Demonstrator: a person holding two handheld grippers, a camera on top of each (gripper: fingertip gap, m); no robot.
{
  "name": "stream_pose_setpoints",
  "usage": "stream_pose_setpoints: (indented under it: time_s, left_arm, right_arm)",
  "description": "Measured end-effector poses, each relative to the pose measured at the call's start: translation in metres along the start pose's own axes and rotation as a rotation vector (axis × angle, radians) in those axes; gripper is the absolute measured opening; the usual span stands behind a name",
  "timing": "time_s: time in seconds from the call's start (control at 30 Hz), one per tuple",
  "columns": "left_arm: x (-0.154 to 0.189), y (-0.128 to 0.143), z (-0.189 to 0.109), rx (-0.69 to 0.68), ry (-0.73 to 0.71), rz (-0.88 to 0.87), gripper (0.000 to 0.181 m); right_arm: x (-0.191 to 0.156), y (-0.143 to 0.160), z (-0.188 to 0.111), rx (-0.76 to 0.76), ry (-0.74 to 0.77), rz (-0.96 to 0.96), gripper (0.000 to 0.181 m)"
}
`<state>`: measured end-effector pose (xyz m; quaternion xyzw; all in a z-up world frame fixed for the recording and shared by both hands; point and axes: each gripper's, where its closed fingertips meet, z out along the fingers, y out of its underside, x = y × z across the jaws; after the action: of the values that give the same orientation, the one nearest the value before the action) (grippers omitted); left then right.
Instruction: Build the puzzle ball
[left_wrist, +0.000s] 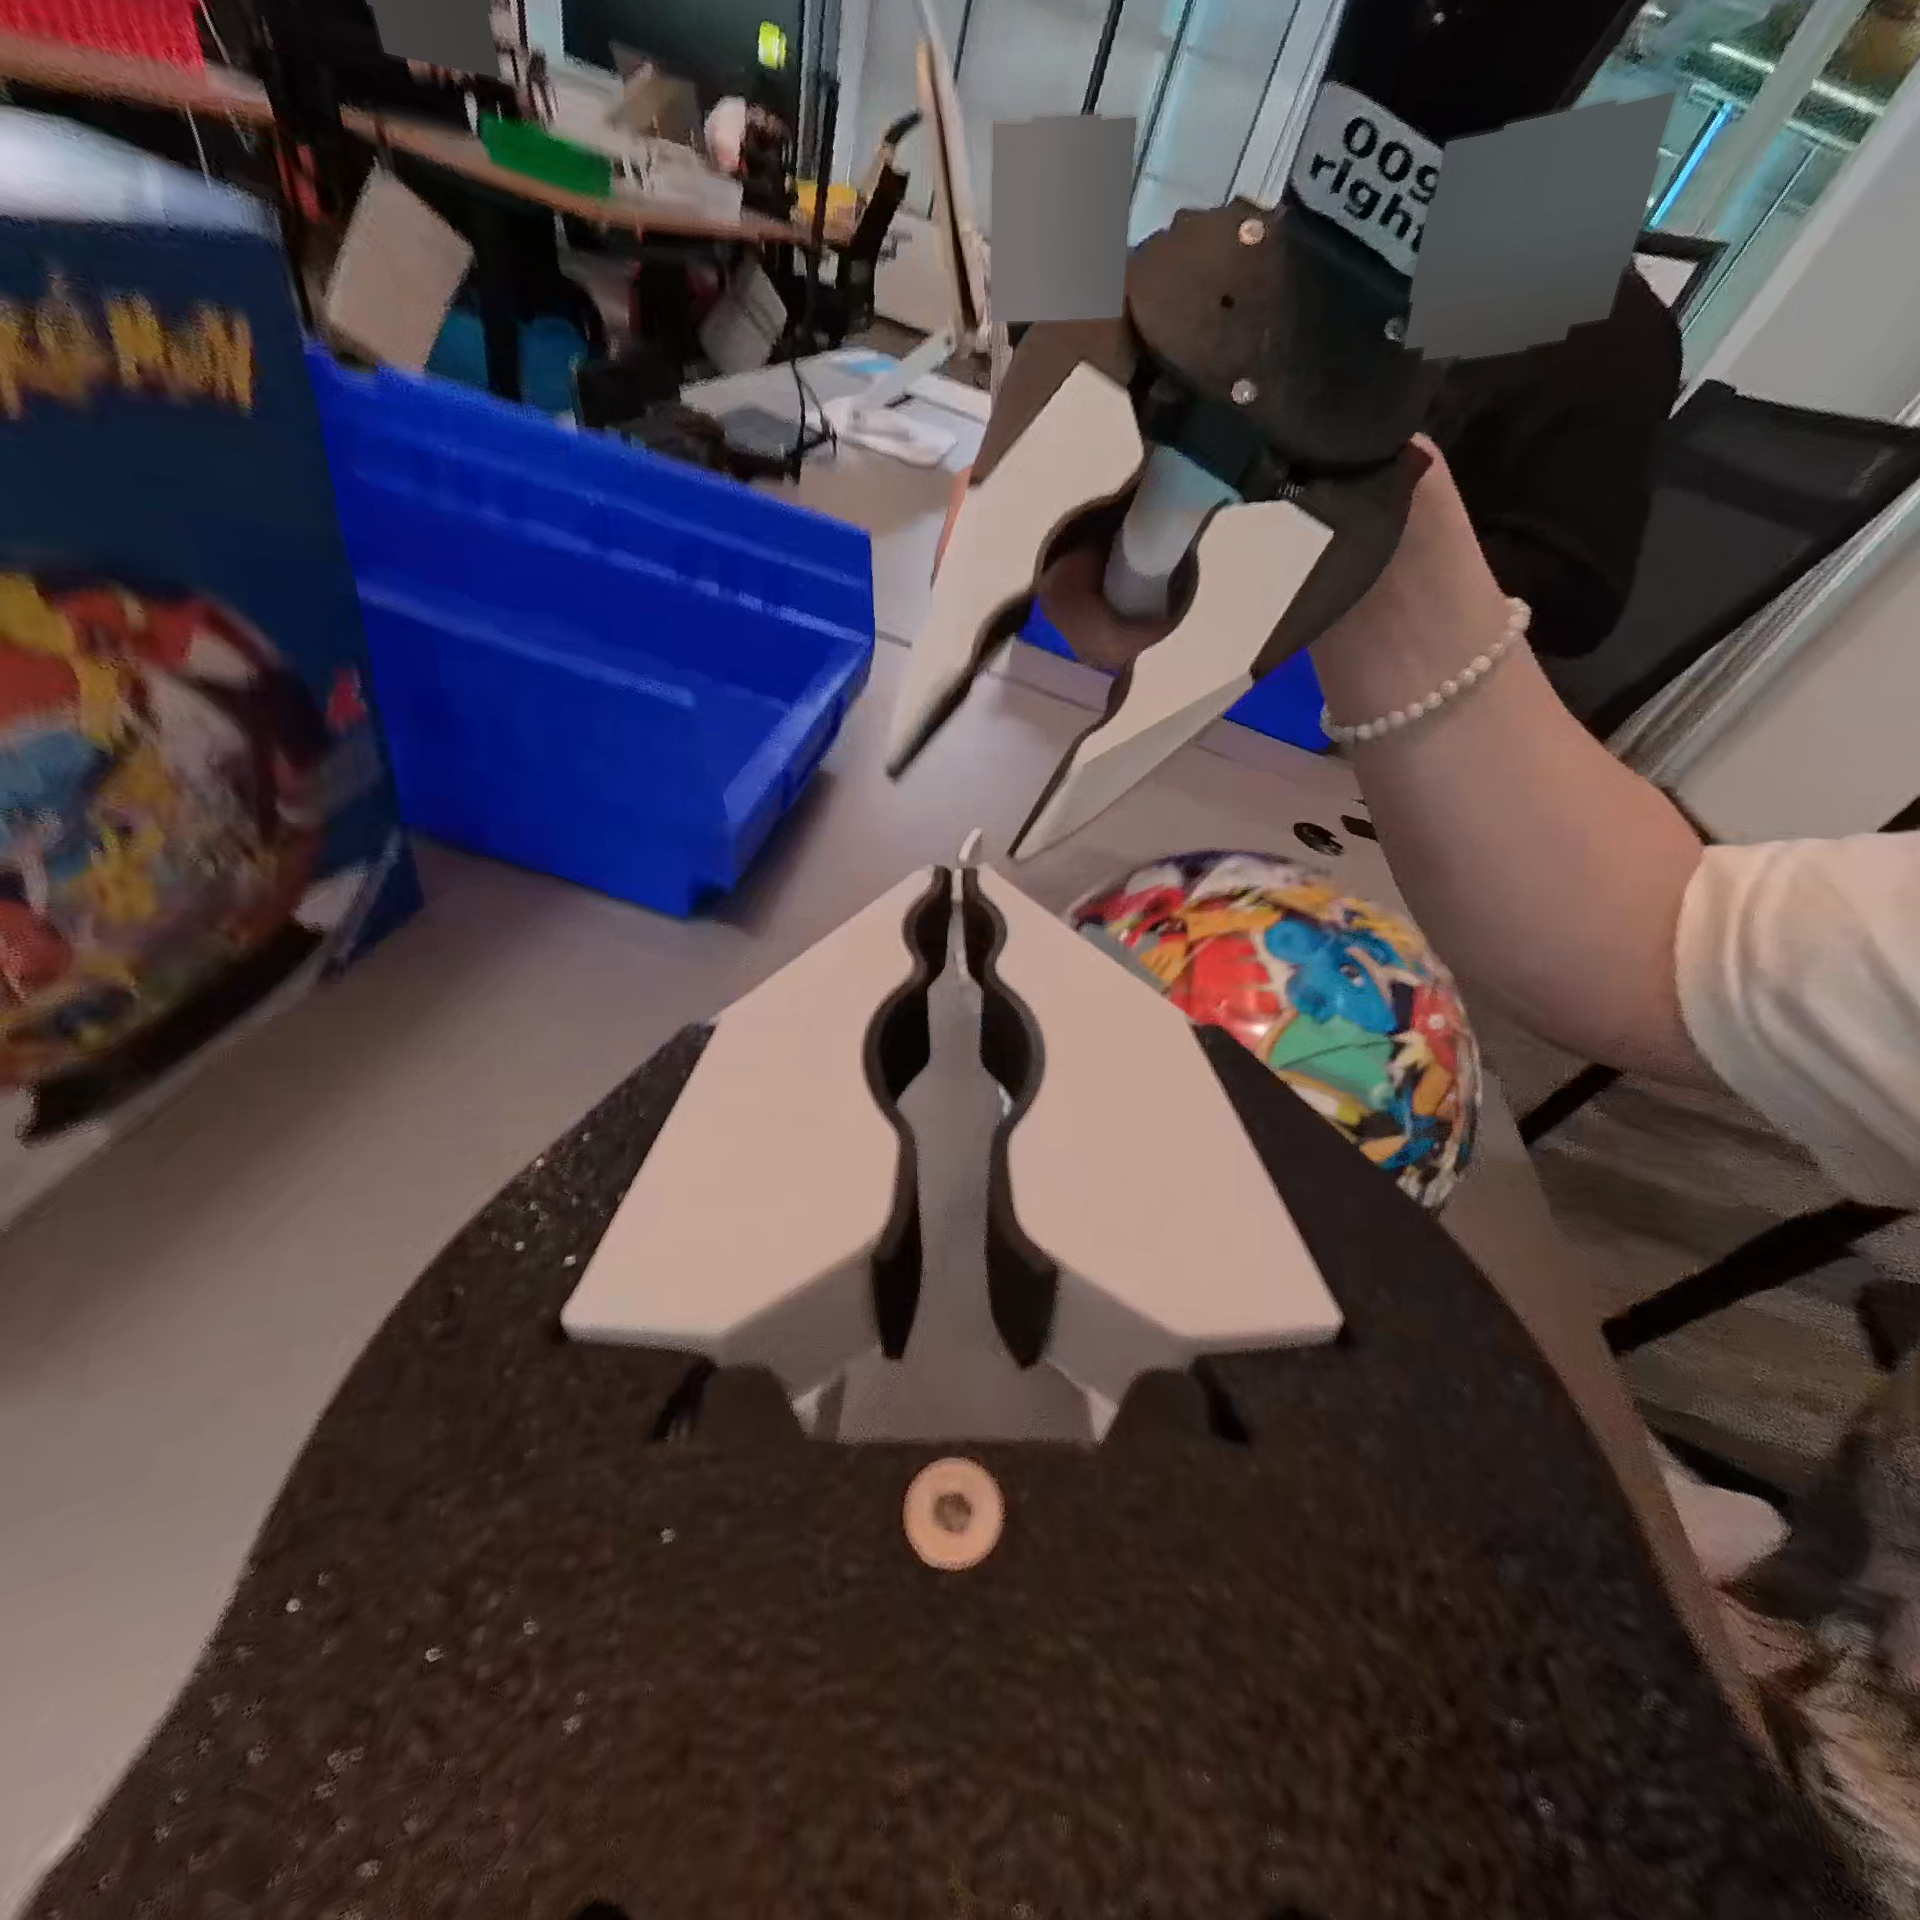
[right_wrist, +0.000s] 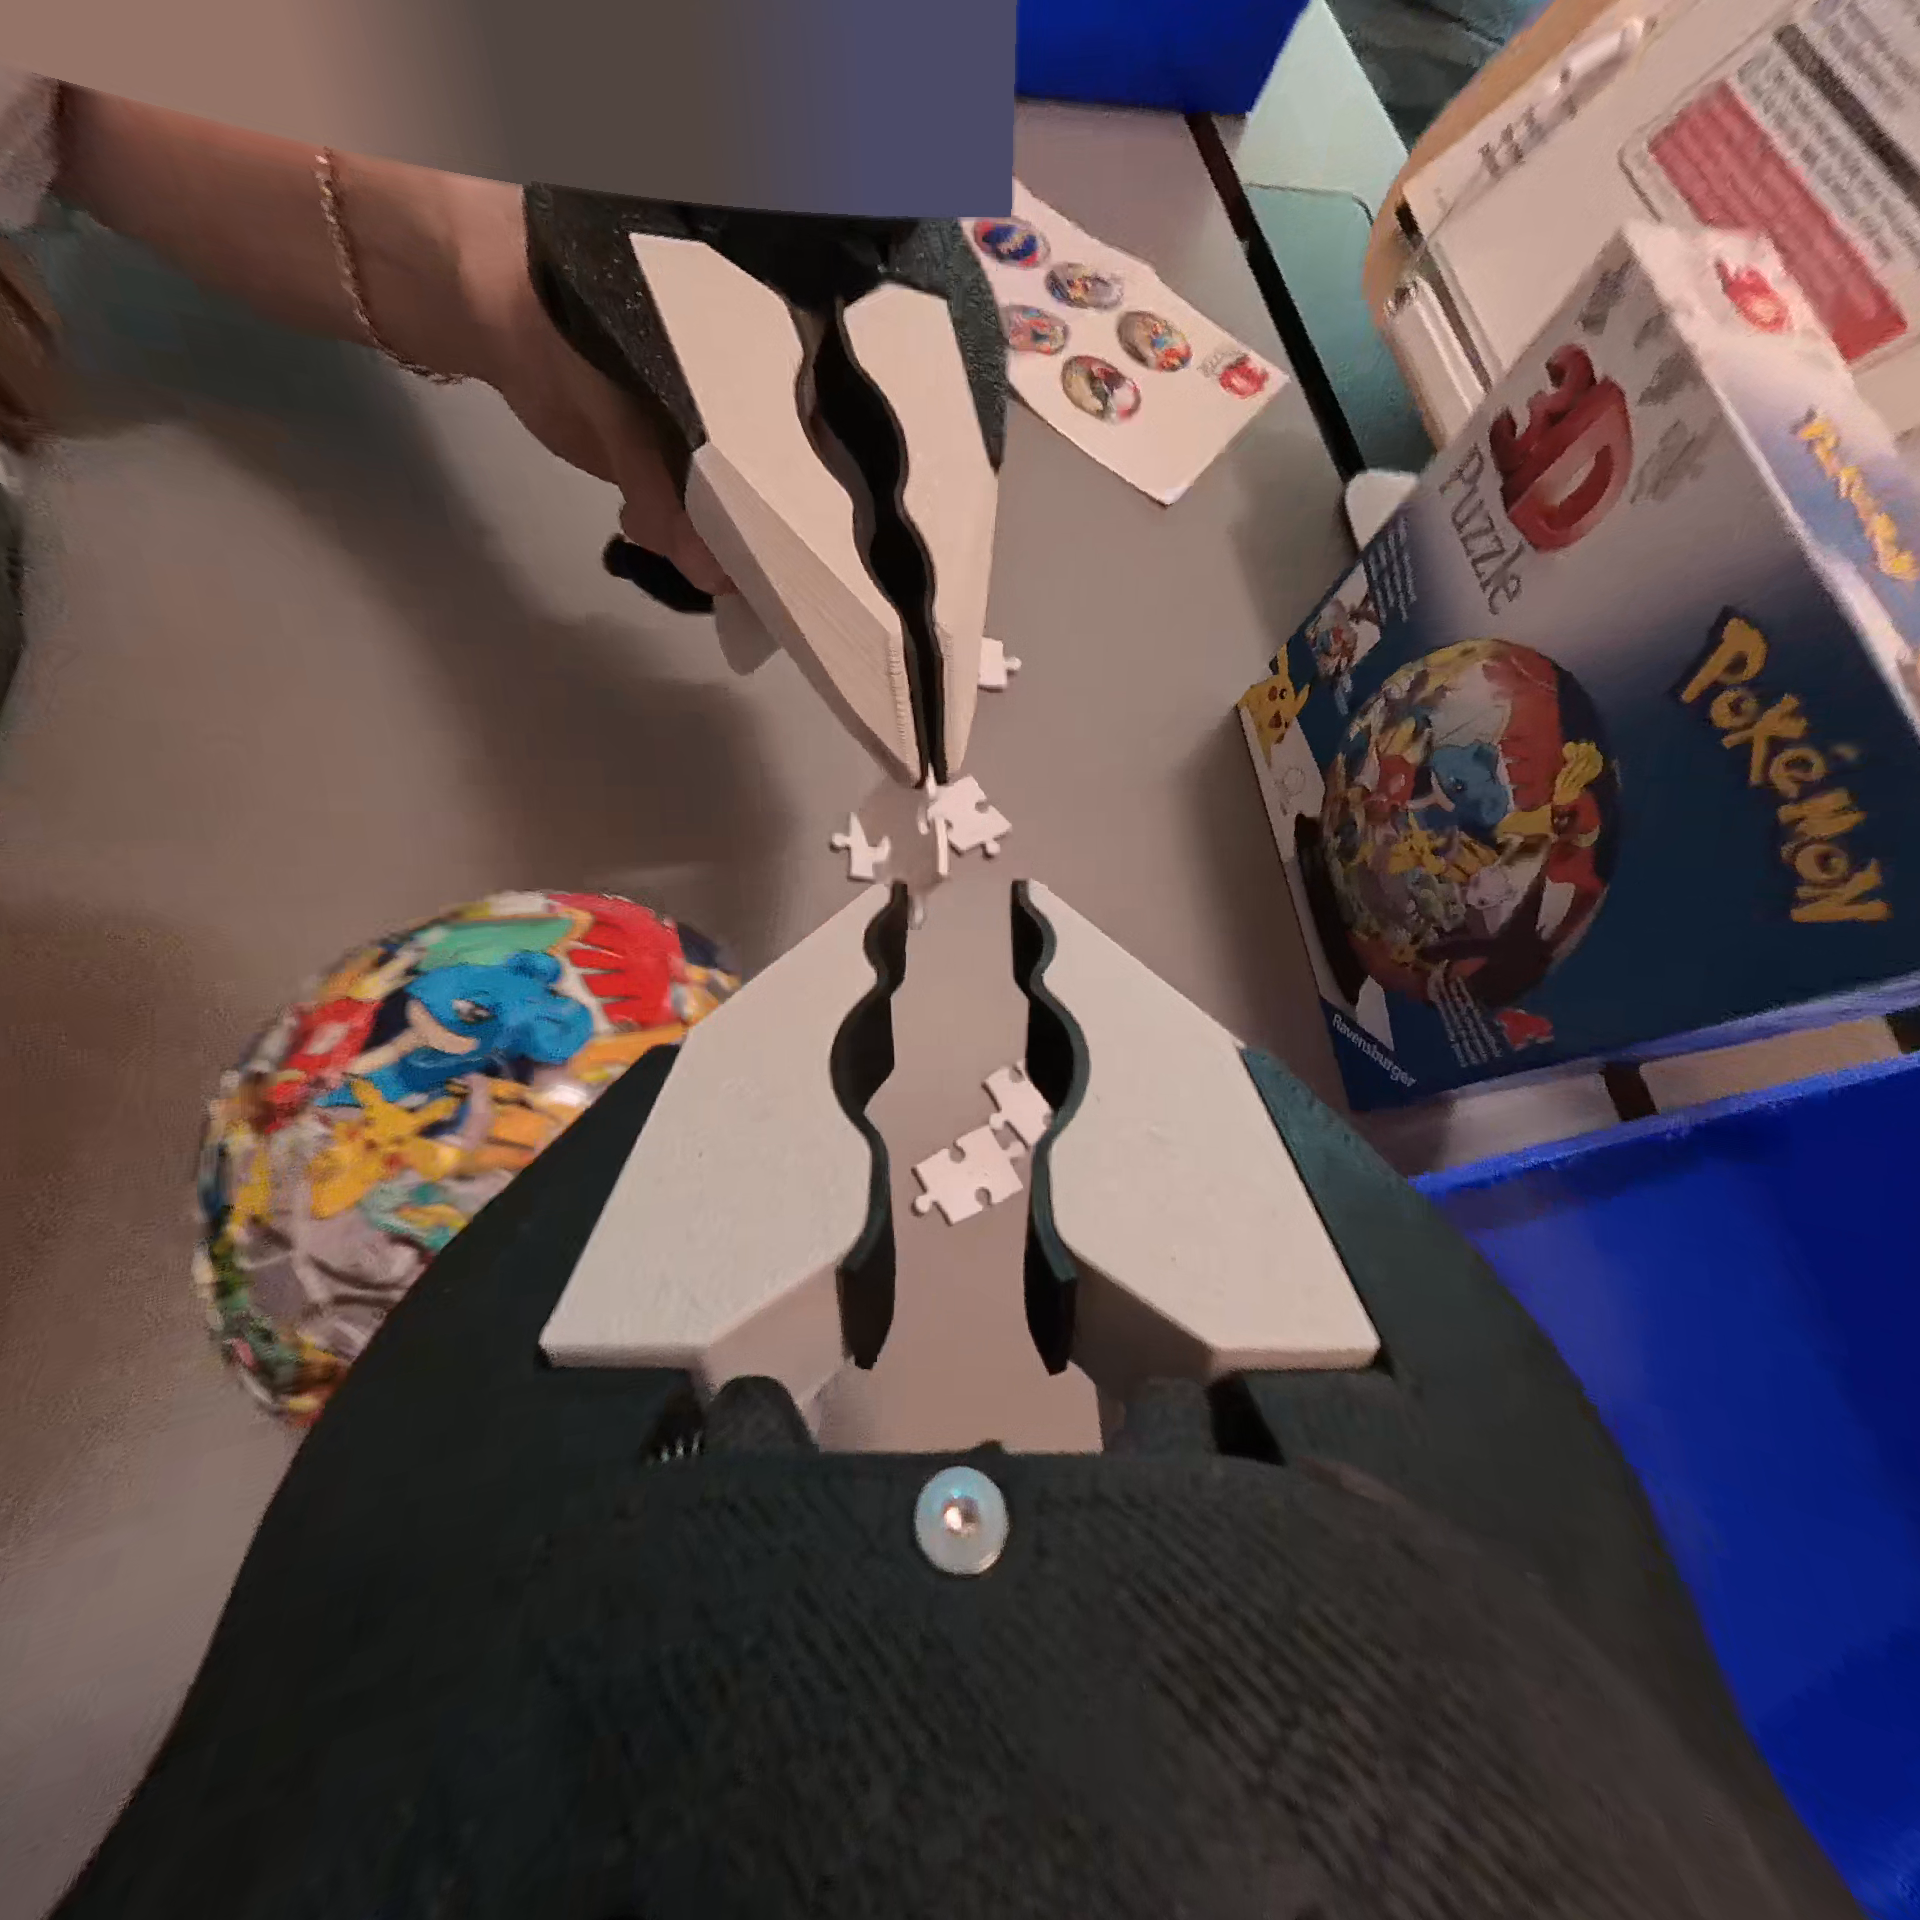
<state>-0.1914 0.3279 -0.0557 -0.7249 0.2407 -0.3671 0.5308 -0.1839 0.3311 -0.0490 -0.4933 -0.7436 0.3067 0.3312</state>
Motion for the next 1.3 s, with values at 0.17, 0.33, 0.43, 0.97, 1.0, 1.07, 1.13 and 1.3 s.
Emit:
stream_pose_setpoints:
  time_s: [0.17, 0.33, 0.43, 0.97, 1.0, 1.07, 1.13, 1.3]
  left_arm:
    - [-0.015, 0.044, 0.011, -0.066, 0.032, -0.239, 0.0]
    - [-0.015, 0.064, 0.015, -0.07, 0.027, -0.375, 0.0]
    - [-0.008, 0.074, 0.015, -0.072, 0.013, -0.395, 0.0]
    - [0.005, 0.084, 0.02, -0.097, -0.018, -0.394, 0.0]
    - [0.005, 0.084, 0.021, -0.091, -0.021, -0.403, 0.0]
    - [0.005, 0.082, 0.022, -0.073, -0.025, -0.416, 0.0]
    - [0.004, 0.084, 0.024, -0.072, -0.047, -0.405, 0.0]
    - [-0.005, 0.081, 0.021, -0.051, -0.096, -0.383, 0.0]
  right_arm:
    - [0.015, 0.041, 0.008, 0.018, -0.073, 0.085, 0.048]
    - [0.011, 0.047, 0.03, 0.097, -0.275, 0.234, 0.043]
    - [0.004, 0.047, 0.041, 0.078, -0.365, 0.27, 0.042]
    - [-0.037, 0.064, 0.055, -0.118, -0.604, 0.253, 0.01]
    - [-0.037, 0.064, 0.055, -0.113, -0.609, 0.26, 0.009]
    - [-0.036, 0.064, 0.054, -0.105, -0.609, 0.28, 0.01]
    - [-0.036, 0.063, 0.051, -0.089, -0.626, 0.288, 0.01]
    - [-0.039, 0.068, 0.048, -0.108, -0.65, 0.289, 0.016]
